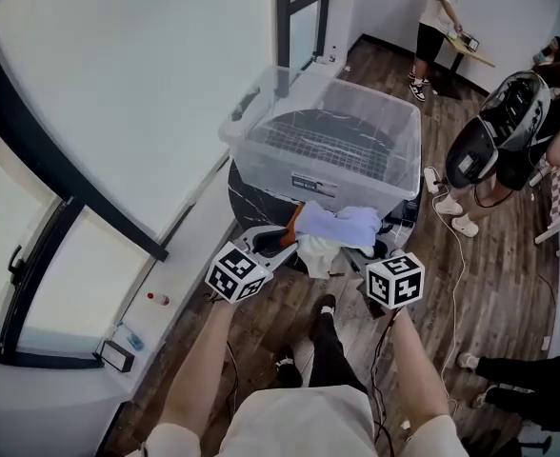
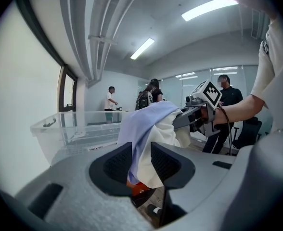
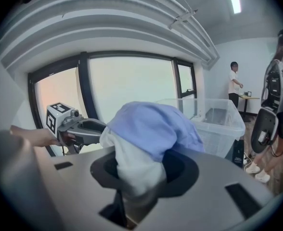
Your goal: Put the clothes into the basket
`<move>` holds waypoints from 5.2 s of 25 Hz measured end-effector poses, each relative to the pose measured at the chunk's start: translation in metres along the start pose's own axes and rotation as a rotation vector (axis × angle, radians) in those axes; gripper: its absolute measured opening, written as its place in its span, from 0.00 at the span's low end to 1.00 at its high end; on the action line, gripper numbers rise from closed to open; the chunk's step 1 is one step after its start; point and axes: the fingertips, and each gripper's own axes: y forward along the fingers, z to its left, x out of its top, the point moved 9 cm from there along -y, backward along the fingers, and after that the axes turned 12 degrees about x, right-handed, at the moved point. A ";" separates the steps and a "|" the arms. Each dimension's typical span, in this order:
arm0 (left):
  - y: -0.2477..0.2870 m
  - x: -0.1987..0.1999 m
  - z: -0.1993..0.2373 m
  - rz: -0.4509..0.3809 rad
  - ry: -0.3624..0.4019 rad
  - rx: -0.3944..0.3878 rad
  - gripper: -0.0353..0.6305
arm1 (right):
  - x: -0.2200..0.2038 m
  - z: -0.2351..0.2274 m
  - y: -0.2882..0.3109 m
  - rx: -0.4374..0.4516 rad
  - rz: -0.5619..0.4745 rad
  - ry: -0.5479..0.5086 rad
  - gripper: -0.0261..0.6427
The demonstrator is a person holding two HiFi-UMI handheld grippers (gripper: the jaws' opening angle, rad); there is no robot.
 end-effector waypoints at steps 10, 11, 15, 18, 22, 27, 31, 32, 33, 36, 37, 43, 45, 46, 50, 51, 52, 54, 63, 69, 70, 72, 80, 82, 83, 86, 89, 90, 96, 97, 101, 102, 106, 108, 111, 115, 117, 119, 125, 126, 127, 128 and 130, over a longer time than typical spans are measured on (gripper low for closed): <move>0.043 0.043 0.045 -0.056 0.028 0.029 0.23 | 0.056 -0.034 0.051 0.134 -0.073 0.021 0.26; 0.048 0.054 0.053 -0.077 0.035 0.038 0.23 | 0.071 -0.039 0.054 0.144 -0.091 0.010 0.26; 0.072 0.107 0.091 -0.157 0.060 0.071 0.23 | 0.134 -0.067 0.064 0.168 -0.154 -0.034 0.26; 0.099 0.143 0.115 -0.186 0.088 0.093 0.23 | 0.173 -0.092 0.072 0.188 -0.191 -0.045 0.26; 0.132 0.171 0.134 -0.207 0.100 0.108 0.23 | 0.206 -0.124 0.078 0.183 -0.203 -0.077 0.26; 0.168 0.190 0.150 -0.207 0.097 0.109 0.23 | 0.229 -0.159 0.084 0.172 -0.198 -0.099 0.26; 0.191 0.194 0.160 -0.181 0.104 0.110 0.23 | 0.236 -0.180 0.094 0.158 -0.197 -0.099 0.26; 0.196 0.192 0.163 -0.172 0.102 0.107 0.23 | 0.235 -0.184 0.097 0.155 -0.192 -0.096 0.26; 0.201 0.190 0.165 -0.163 0.099 0.104 0.23 | 0.233 -0.189 0.101 0.152 -0.187 -0.093 0.26; 0.217 0.179 0.172 -0.125 0.090 0.088 0.23 | 0.224 -0.202 0.112 0.138 -0.170 -0.066 0.26; 0.224 0.174 0.174 -0.111 0.088 0.080 0.23 | 0.220 -0.206 0.116 0.133 -0.164 -0.054 0.26; 0.265 0.151 0.194 -0.057 0.076 0.010 0.23 | 0.203 -0.233 0.141 0.090 -0.133 0.009 0.26; 0.277 0.145 0.202 -0.052 0.062 -0.009 0.23 | 0.202 -0.241 0.149 0.071 -0.118 0.016 0.26; 0.283 0.141 0.206 -0.045 0.056 -0.020 0.23 | 0.201 -0.246 0.153 0.063 -0.106 0.017 0.26; 0.298 0.130 0.222 -0.008 0.058 -0.041 0.23 | 0.195 -0.273 0.171 0.040 -0.063 0.043 0.26; 0.298 0.126 0.226 0.003 0.063 -0.044 0.23 | 0.192 -0.281 0.177 0.033 -0.045 0.053 0.26; 0.298 0.123 0.230 0.011 0.064 -0.044 0.23 | 0.186 -0.289 0.185 0.024 -0.023 0.063 0.26; 0.295 0.119 0.236 0.019 0.058 -0.037 0.23 | 0.174 -0.306 0.202 0.004 0.024 0.082 0.26; 0.283 0.122 0.265 -0.032 0.023 0.003 0.23 | 0.117 -0.337 0.299 0.002 0.270 0.062 0.26; 0.279 0.122 0.268 -0.021 0.022 0.023 0.23 | 0.110 -0.329 0.306 0.037 0.304 0.036 0.26; 0.278 0.123 0.266 -0.021 0.022 0.026 0.23 | 0.110 -0.327 0.303 0.047 0.302 0.032 0.26; 0.277 0.124 0.264 -0.022 0.022 0.029 0.23 | 0.107 -0.326 0.303 0.075 0.315 0.027 0.26; 0.277 0.128 0.263 -0.019 0.023 0.028 0.23 | 0.089 -0.325 0.309 0.072 0.452 -0.031 0.79; 0.278 0.127 0.265 -0.020 0.018 0.028 0.23 | 0.092 -0.328 0.308 0.065 0.443 -0.037 0.79; 0.279 0.126 0.266 -0.020 0.015 0.028 0.23 | 0.095 -0.329 0.309 0.059 0.433 -0.043 0.79; 0.281 0.125 0.268 -0.022 0.007 0.026 0.23 | 0.105 -0.333 0.308 0.040 0.367 -0.044 0.79; 0.281 0.124 0.267 -0.024 0.006 0.019 0.23 | 0.116 -0.334 0.305 0.011 0.309 -0.066 0.78; 0.282 0.124 0.267 -0.023 0.007 0.018 0.23 | 0.120 -0.334 0.304 0.001 0.290 -0.077 0.74; 0.285 0.120 0.268 -0.015 0.005 0.014 0.23 | 0.142 -0.334 0.298 -0.043 0.180 -0.091 0.43; 0.284 0.119 0.265 -0.016 0.002 0.013 0.23 | 0.143 -0.332 0.294 -0.054 0.163 -0.095 0.37; 0.282 0.118 0.256 -0.017 0.005 0.010 0.23 | 0.150 -0.326 0.281 -0.081 0.103 -0.094 0.16; 0.282 0.118 0.254 -0.015 0.008 0.008 0.23 | 0.153 -0.325 0.279 -0.083 0.094 -0.093 0.13; 0.284 0.119 0.250 -0.018 0.001 0.007 0.23 | 0.161 -0.319 0.271 -0.078 0.068 -0.091 0.07; 0.284 0.121 0.247 -0.023 -0.006 0.004 0.23 | 0.166 -0.314 0.267 -0.067 0.060 -0.090 0.07; 0.286 0.124 0.240 -0.018 0.004 -0.009 0.23 | 0.174 -0.307 0.257 -0.050 0.037 -0.086 0.06; 0.286 0.126 0.230 -0.014 0.014 -0.021 0.23 | 0.184 -0.290 0.233 -0.027 -0.023 -0.090 0.06; 0.286 0.126 0.226 -0.015 0.022 -0.026 0.23 | 0.187 -0.282 0.219 -0.020 -0.056 -0.094 0.06; 0.287 0.125 0.223 -0.020 0.031 -0.032 0.21 | 0.187 -0.277 0.206 -0.017 -0.084 -0.093 0.06; 0.297 0.123 0.219 -0.018 0.038 -0.070 0.08 | 0.181 -0.269 0.175 -0.022 -0.106 -0.071 0.06; 0.299 0.122 0.218 -0.016 0.036 -0.081 0.07 | 0.179 -0.268 0.171 -0.021 -0.104 -0.072 0.06; 0.300 0.122 0.217 -0.015 0.033 -0.091 0.07 | 0.177 -0.266 0.167 -0.023 -0.101 -0.075 0.06; 0.301 0.121 0.216 -0.014 0.032 -0.096 0.07 | 0.175 -0.265 0.163 -0.026 -0.099 -0.077 0.06; 0.300 0.122 0.214 -0.014 0.033 -0.096 0.07 | 0.173 -0.262 0.154 -0.035 -0.104 -0.072 0.06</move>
